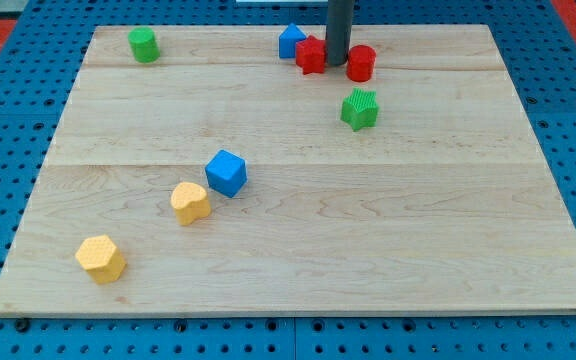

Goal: Push the red star left above the green star

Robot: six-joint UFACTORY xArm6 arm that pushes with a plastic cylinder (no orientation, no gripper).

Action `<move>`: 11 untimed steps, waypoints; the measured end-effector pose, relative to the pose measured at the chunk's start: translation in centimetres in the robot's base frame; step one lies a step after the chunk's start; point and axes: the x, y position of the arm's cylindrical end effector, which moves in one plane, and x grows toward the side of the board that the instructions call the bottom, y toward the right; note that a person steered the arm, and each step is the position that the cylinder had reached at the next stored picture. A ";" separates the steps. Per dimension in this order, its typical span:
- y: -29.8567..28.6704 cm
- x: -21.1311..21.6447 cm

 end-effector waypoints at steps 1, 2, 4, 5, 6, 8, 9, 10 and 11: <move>1.0 2.0; 5.7 -1.9; 0.1 -4.7; -4.5 -4.7; -8.0 1.4; -8.7 2.7; -8.2 2.7; -8.1 2.7; -8.1 2.7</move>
